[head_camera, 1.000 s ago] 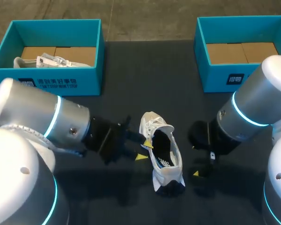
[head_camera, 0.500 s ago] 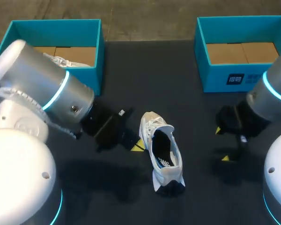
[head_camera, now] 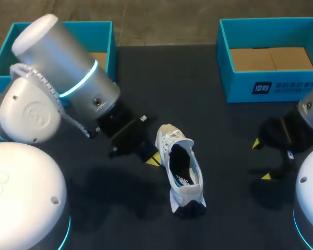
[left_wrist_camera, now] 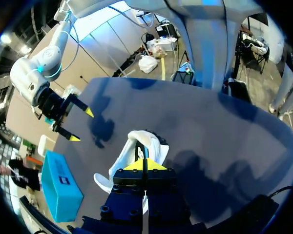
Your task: Take the shoe out of the shoebox, open the shoe tongue, remove and reinsert the insole, then place the shoe into the shoebox
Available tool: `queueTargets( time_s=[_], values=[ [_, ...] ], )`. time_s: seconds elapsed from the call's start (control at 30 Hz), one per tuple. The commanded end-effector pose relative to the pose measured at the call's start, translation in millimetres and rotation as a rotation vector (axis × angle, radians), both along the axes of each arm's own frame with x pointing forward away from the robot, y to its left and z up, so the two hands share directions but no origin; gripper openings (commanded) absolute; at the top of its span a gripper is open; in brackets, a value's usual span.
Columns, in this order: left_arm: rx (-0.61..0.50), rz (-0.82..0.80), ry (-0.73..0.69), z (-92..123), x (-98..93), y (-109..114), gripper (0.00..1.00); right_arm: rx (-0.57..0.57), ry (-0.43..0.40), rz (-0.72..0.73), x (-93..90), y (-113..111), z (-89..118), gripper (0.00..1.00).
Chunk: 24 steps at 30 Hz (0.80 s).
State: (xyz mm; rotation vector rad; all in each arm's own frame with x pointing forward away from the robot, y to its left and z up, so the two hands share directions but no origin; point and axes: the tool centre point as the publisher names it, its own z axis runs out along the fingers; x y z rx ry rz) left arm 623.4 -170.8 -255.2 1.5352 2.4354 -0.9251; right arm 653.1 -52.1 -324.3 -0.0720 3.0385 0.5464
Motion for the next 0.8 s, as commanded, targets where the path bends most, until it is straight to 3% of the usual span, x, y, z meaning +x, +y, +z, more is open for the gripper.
queueTargets(
  time_s=[0.03, 0.33, 0.53, 0.8],
  values=[
    [0.069, -0.1, 0.0, 2.5, 6.0, -10.4, 0.0, -0.032, 0.013, 0.022, -1.9, -14.1, 4.2, 1.0],
    [0.216, -0.34, -0.027, -0.9, 0.6, -31.8, 0.0, -0.021, 0.031, 0.017, -2.8, -70.1, 12.6, 1.0],
    [0.28, -0.408, -0.065, -8.5, -1.2, -39.4, 0.0, -0.049, 0.013, 0.011, -3.4, -85.2, 17.7, 1.0],
    [0.371, -0.511, -0.088, -25.4, -2.1, -46.7, 0.0, -0.063, -0.001, 0.024, -6.0, -86.9, 20.9, 1.0]
  ],
)
